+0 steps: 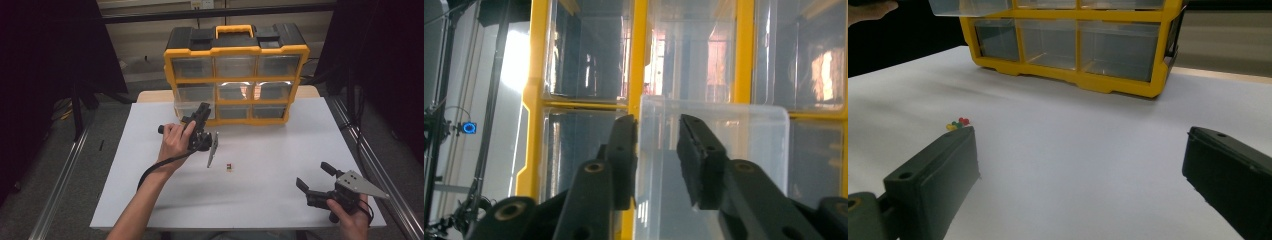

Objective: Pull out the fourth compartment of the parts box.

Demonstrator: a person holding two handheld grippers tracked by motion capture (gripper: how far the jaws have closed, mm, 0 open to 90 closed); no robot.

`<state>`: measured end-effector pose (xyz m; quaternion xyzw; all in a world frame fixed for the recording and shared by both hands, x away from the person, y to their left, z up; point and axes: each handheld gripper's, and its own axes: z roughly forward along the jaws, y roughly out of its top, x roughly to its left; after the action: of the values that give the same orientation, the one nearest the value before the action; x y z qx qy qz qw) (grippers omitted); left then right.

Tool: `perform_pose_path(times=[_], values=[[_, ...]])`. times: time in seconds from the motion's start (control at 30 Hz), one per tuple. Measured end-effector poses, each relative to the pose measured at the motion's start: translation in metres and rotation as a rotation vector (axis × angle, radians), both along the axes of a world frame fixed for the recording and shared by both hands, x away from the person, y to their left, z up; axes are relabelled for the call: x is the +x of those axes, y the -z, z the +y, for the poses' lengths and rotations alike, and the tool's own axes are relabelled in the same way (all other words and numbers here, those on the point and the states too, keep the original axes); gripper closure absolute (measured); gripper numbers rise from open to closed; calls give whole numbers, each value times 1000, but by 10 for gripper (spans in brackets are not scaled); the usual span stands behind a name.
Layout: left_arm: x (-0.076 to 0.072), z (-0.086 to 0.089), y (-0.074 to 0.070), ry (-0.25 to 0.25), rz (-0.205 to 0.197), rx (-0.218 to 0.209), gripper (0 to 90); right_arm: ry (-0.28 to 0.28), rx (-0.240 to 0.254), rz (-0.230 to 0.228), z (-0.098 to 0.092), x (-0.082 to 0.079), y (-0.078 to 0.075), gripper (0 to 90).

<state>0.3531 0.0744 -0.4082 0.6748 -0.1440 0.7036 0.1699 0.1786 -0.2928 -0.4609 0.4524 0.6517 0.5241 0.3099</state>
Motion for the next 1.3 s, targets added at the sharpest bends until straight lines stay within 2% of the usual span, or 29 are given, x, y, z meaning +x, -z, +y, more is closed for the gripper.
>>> perform_pose_path(times=[0.1, 0.13, 0.17, 0.23, 0.27, 0.3, 0.37, 0.4, 0.43, 0.5, 0.53, 0.57, 0.6, 0.63, 0.7, 0.73, 0.8, 0.87, 0.9, 0.93, 0.97, 1.1, 1.17, 1.27, 1.3], values=[[-2, -3, 2, 5, 26, -76, 609, 0, -4, -5, 0, 0, 0, 13], [-2, -3, 2, 5, 26, -76, 591, 0, -4, -5, 0, 0, 0, 13], [-3, -3, 1, -6, 37, -99, 591, 1, -3, -6, 0, 0, 0, 13], [-2, -3, -1, -7, 57, -154, 511, 2, -3, -5, 0, 0, 0, 13], [-2, -2, -2, -15, 66, -166, 511, 2, -3, -5, 0, 0, 0, 13], [-1, -1, -3, -24, 84, -199, 491, -1, -4, -6, 0, 0, 0, 13], [-1, 1, -5, -46, 96, -221, 426, 1, -2, -5, 0, 0, 0, 13], [-2, 3, -5, -56, 114, -261, 383, -1, -2, -6, 0, 0, 0, 13], [-2, 3, -5, -56, 114, -261, 365, 0, 1, 0, 0, 0, 0, 12], [-2, 5, -4, -61, 128, -304, 321, 2, -3, 0, 0, 0, 0, 13], [-3, 7, -3, -62, 141, -322, 297, 1, 1, 2, 0, 0, 0, 13], [-4, 10, -4, -62, 180, -350, 287, -1, 2, 1, 0, 0, 0, 13], [-4, 10, -4, -62, 180, -350, 277, -1, 2, 1, 0, 0, 0, 13], [-4, 12, -4, -43, 177, -375, 277, 0, 2, 2, 0, 0, 0, 13], [-7, 15, -4, -55, 232, -435, 220, 1, -1, -2, 0, 0, 0, 12], [-8, 17, -6, -37, 246, -456, 186, 2, 0, 1, 0, 0, 0, 12], [-10, 20, -6, -38, 288, -509, 161, 1, 1, 1, 0, 0, 0, 12], [-13, 24, -6, -49, 337, -553, 122, 0, 0, 0, 0, 0, 0, 12], [-14, 26, -6, -71, 357, -580, 122, 0, 0, 0, 0, 0, 0, 12], [-16, 30, -7, -83, 398, -604, 101, -1, -1, 1, 0, 0, 0, 12], [-17, 32, -5, -72, 444, -647, 94, 1, -5, -4, 0, 0, 0, 12], [-21, 40, -1, -86, 576, -717, 88, 1, -4, -2, 0, 0, 0, 12], [-23, 44, 0, -92, 625, -743, 88, 2, -5, -1, 1, 0, 0, 12], [-25, 49, 1, -82, 704, -826, 84, 2, -6, -2, 1, 0, 0, 12], [-24, 54, 0, -60, 791, -887, 79, 3, -5, -1, 1, 0, 0, 12]])
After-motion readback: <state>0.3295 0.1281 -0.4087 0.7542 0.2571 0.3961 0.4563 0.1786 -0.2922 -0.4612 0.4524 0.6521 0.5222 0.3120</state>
